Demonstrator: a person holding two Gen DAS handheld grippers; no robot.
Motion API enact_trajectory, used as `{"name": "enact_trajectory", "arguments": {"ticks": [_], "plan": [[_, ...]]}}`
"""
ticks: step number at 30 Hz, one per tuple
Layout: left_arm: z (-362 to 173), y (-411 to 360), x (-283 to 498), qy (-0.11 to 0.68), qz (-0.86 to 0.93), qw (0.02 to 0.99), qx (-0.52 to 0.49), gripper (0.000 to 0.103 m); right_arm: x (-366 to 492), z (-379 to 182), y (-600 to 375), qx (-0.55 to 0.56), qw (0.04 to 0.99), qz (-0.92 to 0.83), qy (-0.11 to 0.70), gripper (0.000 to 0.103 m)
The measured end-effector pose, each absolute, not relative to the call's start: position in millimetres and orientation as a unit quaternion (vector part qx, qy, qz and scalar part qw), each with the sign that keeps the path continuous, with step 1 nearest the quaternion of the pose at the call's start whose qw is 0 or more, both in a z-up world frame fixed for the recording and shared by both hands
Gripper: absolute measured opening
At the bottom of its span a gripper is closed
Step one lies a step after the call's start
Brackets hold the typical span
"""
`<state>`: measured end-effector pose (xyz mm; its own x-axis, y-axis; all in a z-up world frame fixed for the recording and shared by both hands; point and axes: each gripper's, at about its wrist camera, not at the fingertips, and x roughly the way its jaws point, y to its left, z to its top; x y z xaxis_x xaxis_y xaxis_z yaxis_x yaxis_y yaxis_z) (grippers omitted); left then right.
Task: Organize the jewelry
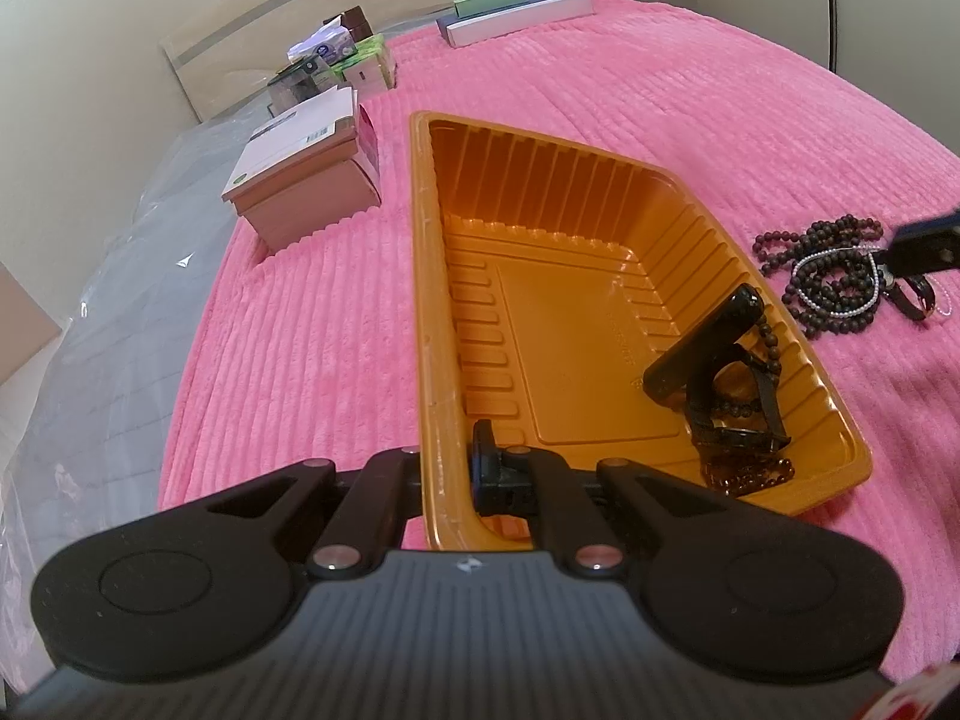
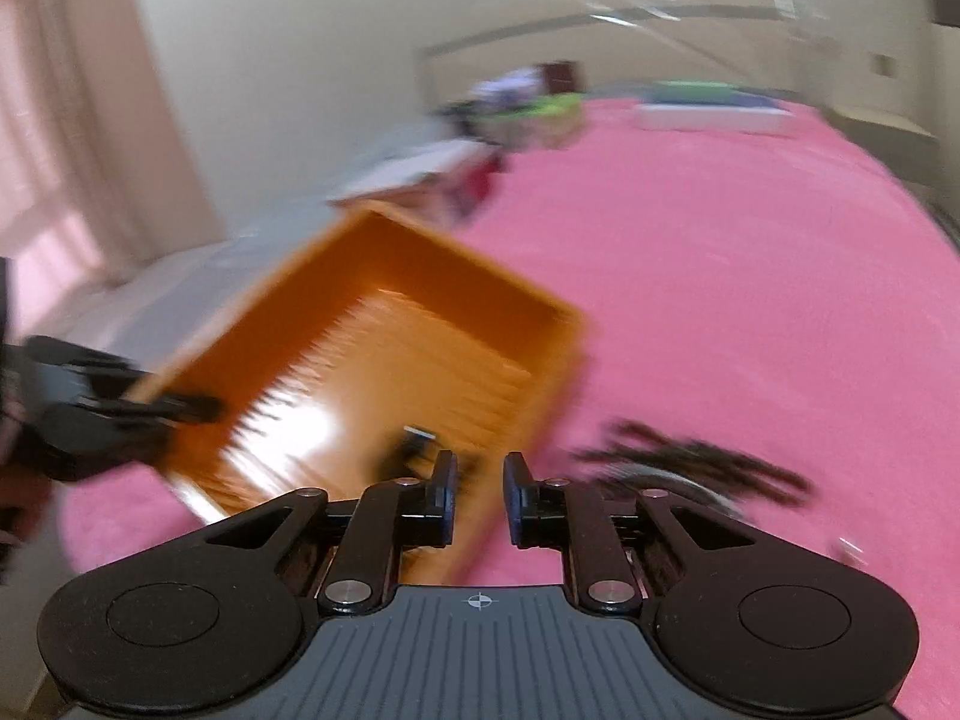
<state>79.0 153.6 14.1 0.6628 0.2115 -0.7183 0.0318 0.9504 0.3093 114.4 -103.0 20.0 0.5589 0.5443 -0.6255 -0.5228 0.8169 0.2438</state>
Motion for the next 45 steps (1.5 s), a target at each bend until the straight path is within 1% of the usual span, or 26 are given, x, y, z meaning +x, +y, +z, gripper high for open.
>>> {"name": "enact_trajectory", "arguments": {"ticks": [5, 13, 23, 30, 31, 32, 33, 34, 38, 45], "plan": [[14, 153, 79, 0.408, 0.052, 0.899, 0.148, 0.003, 108, 1, -160, 0.012, 0.902, 0.215, 0.374, 0.024], [15, 150, 80, 0.411, 0.055, 0.897, 0.153, 0.003, 120, -11, -217, 0.009, 0.919, 0.137, 0.369, 0.025], [15, 148, 81, 0.415, 0.058, 0.894, 0.158, 0.003, 151, -31, -196, -0.078, 0.915, 0.166, 0.358, 0.025], [15, 148, 82, 0.417, 0.058, 0.893, 0.158, 0.003, 160, -39, -188, -0.096, 0.913, 0.171, 0.357, 0.024], [15, 148, 81, 0.417, 0.059, 0.893, 0.158, 0.003, 159, -39, -188, -0.096, 0.915, 0.171, 0.353, 0.023], [15, 148, 81, 0.417, 0.059, 0.893, 0.157, 0.003, 158, -38, -187, -0.098, 0.915, 0.172, 0.351, 0.012], [15, 148, 81, 0.417, 0.059, 0.893, 0.157, 0.003, 157, -37, -187, -0.1, 0.915, 0.174, 0.351, 0.006], [15, 148, 81, 0.417, 0.059, 0.893, 0.158, 0.003, 155, -36, -186, -0.102, 0.915, 0.175, 0.35, 0.002], [15, 148, 81, 0.417, 0.059, 0.893, 0.158, 0.003, 147, -32, -184, -0.114, 0.916, 0.177, 0.342, 0.001], [15, 148, 80, 0.416, 0.059, 0.894, 0.158, 0.003, 141, -20, -194, -0.092, 0.927, 0.165, 0.325, 0.001]]}}
